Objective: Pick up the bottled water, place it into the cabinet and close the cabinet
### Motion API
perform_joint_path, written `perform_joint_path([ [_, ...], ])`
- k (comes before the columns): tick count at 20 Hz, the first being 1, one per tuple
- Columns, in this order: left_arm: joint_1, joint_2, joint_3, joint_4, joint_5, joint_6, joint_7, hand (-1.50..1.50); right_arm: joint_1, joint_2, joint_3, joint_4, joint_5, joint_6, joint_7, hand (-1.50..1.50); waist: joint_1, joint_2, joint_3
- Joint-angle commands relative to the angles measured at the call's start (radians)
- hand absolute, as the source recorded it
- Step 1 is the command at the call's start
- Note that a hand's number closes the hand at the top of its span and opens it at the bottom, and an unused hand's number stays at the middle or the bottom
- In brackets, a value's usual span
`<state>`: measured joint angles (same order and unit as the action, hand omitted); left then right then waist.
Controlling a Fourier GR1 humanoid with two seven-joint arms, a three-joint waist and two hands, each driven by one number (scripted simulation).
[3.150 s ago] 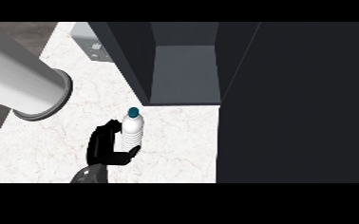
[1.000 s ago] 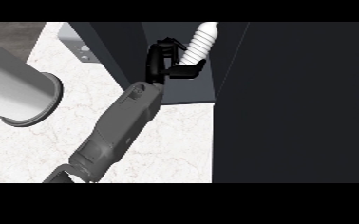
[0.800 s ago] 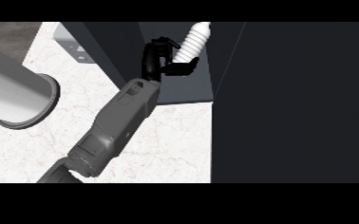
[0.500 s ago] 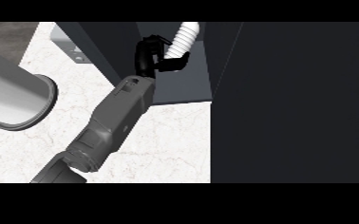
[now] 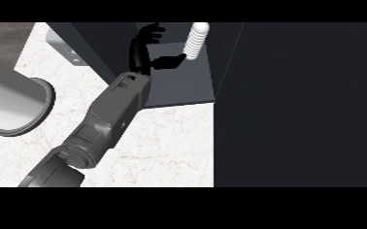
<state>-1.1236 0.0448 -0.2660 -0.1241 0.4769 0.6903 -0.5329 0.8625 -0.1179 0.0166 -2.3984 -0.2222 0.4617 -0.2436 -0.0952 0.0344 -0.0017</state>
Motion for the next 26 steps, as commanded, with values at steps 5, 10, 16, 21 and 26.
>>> perform_joint_path([
  [5, -0.05, -0.003, 0.023, 0.036, -0.001, 0.004, -0.014, -1.5, 0.015, -0.019, -0.009, -0.05, -0.066, 0.022, 0.028, -1.5, -0.003, 0.002, -0.001],
  [10, -0.102, 0.016, 0.049, -0.023, 0.02, -0.14, -0.04, -1.5, 0.033, -0.015, 0.0, -0.045, -0.077, 0.038, 0.014, -1.5, 0.001, -0.002, -0.001],
  [16, -0.053, -0.031, 0.099, -0.072, 0.055, -0.245, -0.176, -1.5, 0.06, -0.028, -0.013, -0.063, -0.094, 0.058, 0.018, -1.5, 0.026, -0.015, 0.0],
  [21, -0.034, -0.043, 0.093, -0.096, 0.057, -0.297, -0.185, -1.5, 0.058, -0.018, 0.01, -0.092, -0.087, 0.042, 0.058, -1.5, 0.046, -0.024, 0.001],
  [26, 0.014, -0.044, 0.068, -0.17, 0.051, -0.305, -0.132, -1.5, 0.107, 0.031, 0.061, -0.113, -0.042, 0.011, 0.074, -1.5, 0.076, -0.039, 0.001],
])
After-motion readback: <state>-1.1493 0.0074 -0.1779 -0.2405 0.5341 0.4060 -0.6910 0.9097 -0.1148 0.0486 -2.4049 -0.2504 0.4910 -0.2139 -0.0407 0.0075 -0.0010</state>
